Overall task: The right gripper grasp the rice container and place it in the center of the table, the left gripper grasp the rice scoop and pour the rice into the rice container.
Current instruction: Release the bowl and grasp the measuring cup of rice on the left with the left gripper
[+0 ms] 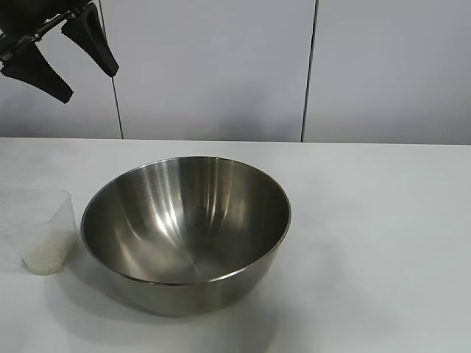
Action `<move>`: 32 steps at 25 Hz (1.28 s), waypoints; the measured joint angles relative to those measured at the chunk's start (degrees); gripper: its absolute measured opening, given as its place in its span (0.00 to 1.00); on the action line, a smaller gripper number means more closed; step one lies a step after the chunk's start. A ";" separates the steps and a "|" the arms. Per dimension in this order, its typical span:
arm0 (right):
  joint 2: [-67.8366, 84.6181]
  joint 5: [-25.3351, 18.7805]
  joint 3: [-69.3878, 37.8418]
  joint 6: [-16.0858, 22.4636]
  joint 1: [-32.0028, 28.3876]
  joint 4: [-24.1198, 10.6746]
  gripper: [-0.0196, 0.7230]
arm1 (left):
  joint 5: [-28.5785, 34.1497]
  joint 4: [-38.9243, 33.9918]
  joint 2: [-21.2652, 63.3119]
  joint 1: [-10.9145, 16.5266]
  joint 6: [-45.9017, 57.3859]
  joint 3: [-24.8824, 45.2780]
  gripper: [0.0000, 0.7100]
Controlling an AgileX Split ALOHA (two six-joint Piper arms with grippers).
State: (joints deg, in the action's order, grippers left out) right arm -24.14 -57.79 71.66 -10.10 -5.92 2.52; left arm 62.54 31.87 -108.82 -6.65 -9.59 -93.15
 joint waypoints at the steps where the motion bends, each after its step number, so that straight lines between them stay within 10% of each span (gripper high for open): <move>1: 2.00 -1.86 -0.80 0.00 0.00 -0.12 0.70 | 0.00 0.00 0.00 0.00 0.00 0.00 0.73; 6: 10.59 -7.23 -9.91 0.72 0.00 -1.19 0.70 | 0.00 0.00 0.00 0.00 0.00 0.00 0.73; 20: 24.24 -5.17 -41.03 8.52 0.20 -7.23 0.69 | 0.00 0.00 0.00 0.00 0.00 0.00 0.73; 32: 24.24 -4.19 -44.71 10.41 6.11 -6.93 0.69 | 0.00 0.00 0.00 0.00 0.03 0.00 0.73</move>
State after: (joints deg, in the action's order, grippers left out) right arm 0.10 -61.98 26.95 0.31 0.18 -4.42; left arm 62.54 31.87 -108.82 -6.65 -9.56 -93.15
